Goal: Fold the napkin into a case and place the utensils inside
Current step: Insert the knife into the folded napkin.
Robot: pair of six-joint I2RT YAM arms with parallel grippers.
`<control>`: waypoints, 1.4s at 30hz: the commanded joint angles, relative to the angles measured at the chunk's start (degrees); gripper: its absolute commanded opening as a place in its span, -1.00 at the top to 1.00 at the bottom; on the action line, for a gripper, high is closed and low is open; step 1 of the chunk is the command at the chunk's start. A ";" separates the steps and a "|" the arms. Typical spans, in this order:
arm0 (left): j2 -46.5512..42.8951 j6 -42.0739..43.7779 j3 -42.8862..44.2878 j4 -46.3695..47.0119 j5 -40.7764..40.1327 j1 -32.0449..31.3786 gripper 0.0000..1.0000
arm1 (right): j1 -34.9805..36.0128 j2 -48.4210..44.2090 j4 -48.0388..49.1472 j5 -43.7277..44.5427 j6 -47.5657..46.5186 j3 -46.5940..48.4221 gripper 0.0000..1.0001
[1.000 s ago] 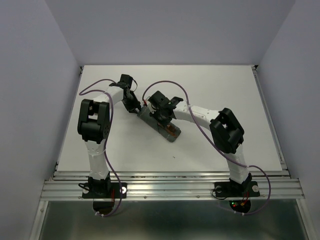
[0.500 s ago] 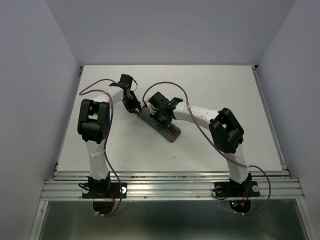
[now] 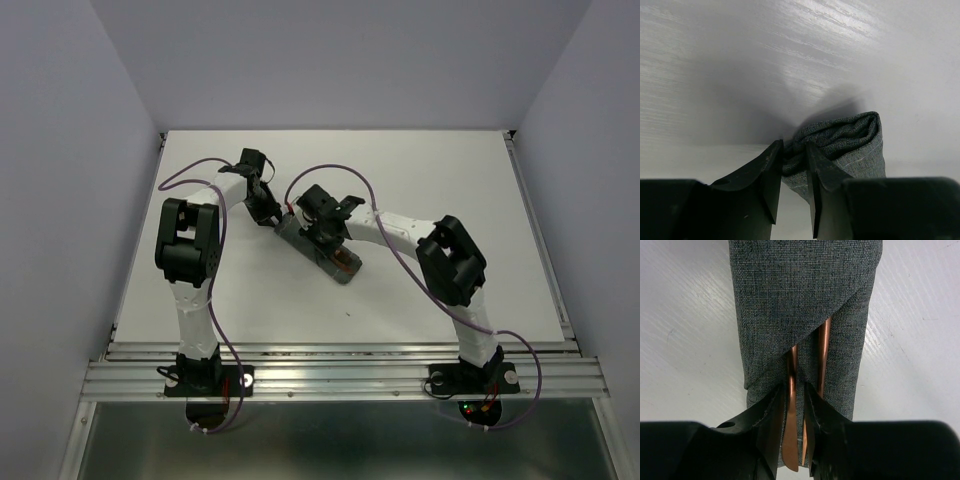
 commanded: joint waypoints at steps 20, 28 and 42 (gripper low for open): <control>-0.73 1.12 -0.83 -1.50 -0.84 -0.47 0.29 | 0.17 1.06 2.45 -0.16 -1.07 1.39 0.82; -0.64 1.03 -1.18 -1.24 -0.57 -0.47 0.29 | 0.70 2.82 1.83 -0.52 -1.25 5.34 0.82; -0.55 1.03 -1.27 -1.06 -0.31 -0.65 0.29 | 1.23 5.46 1.30 -2.10 -0.11 8.07 0.80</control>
